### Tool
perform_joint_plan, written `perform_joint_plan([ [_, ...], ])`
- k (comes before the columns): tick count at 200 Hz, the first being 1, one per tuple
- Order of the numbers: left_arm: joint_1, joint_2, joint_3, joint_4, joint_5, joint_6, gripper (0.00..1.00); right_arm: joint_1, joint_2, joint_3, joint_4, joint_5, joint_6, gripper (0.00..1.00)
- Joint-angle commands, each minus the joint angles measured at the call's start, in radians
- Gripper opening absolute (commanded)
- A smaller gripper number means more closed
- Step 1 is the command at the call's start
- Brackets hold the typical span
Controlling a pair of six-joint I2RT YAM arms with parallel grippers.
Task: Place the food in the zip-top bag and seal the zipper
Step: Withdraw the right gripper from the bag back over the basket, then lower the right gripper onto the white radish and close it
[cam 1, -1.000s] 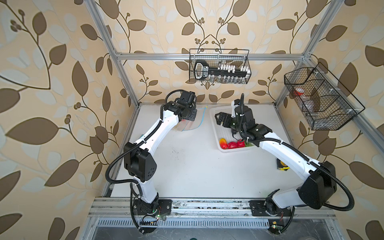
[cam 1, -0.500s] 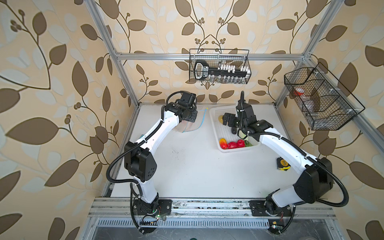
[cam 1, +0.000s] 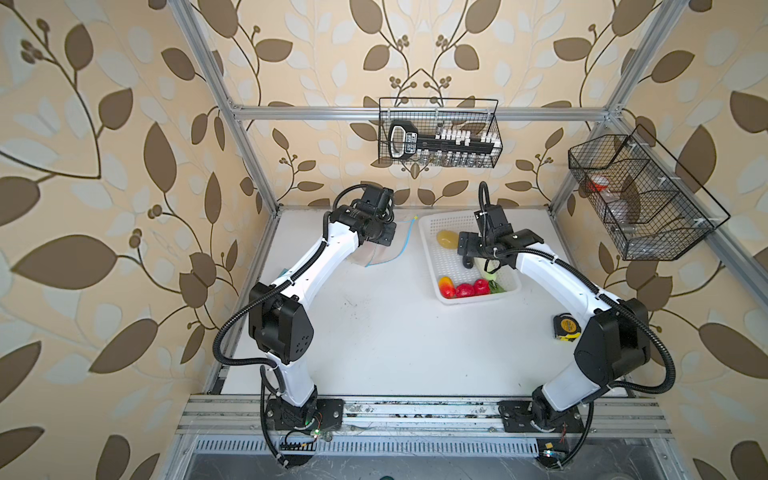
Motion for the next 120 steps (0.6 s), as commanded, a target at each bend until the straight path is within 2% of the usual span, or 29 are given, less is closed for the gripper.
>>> perform_joint_plan([
  [1, 0.01, -0.041, 0.018, -0.005, 0.019, 0.039, 0.0, -0.023, 0.027, 0.014, -0.03, -0.005, -0.013, 1.0],
  [61, 0.011, -0.07, -0.027, 0.014, -0.023, 0.078, 0.0, -0.049, 0.086, 0.019, -0.015, 0.0, -0.044, 1.0],
  [120, 0.013, -0.085, -0.075, 0.042, -0.006, 0.064, 0.0, -0.058, 0.187, 0.068, -0.012, 0.089, -0.1, 1.0],
])
